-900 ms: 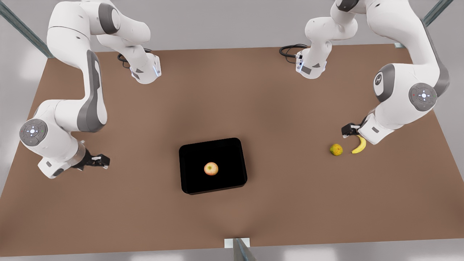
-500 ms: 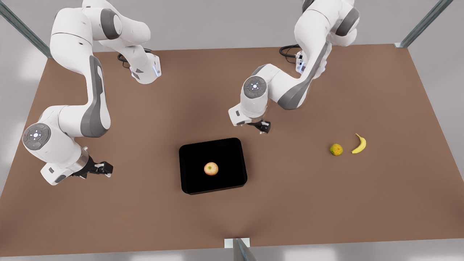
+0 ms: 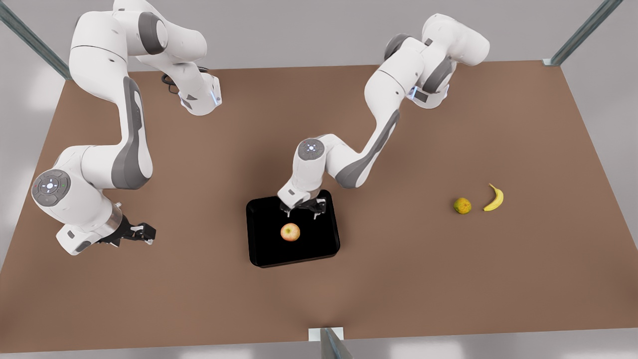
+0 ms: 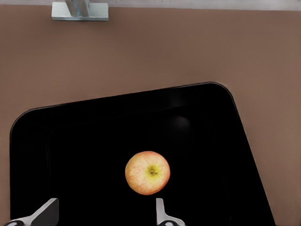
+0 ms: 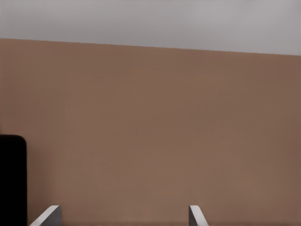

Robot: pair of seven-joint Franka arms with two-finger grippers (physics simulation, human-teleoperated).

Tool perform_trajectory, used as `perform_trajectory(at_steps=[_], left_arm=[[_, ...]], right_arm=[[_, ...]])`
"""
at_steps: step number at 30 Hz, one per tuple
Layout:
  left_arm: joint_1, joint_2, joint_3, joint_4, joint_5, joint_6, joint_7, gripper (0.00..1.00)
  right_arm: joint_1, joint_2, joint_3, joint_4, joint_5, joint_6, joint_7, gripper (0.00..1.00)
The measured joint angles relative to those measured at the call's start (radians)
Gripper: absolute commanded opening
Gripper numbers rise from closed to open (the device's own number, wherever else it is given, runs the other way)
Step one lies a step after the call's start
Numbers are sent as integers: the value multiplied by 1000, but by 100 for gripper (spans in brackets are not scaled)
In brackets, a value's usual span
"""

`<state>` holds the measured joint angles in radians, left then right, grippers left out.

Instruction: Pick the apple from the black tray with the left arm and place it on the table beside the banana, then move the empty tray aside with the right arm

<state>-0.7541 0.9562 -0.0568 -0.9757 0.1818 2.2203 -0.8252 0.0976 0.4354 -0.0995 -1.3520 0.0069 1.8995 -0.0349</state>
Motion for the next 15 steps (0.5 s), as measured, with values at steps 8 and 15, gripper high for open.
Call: perform_trajectory(at_steps=[8,15], left_arm=[[-47,96,5,39,56,105,-168,100],[-48,125,22,39,89,131,-264,100]], right_arm=[[2,2,0,0,0,1,2,100],[2,7,0,1,0,1,3,100]])
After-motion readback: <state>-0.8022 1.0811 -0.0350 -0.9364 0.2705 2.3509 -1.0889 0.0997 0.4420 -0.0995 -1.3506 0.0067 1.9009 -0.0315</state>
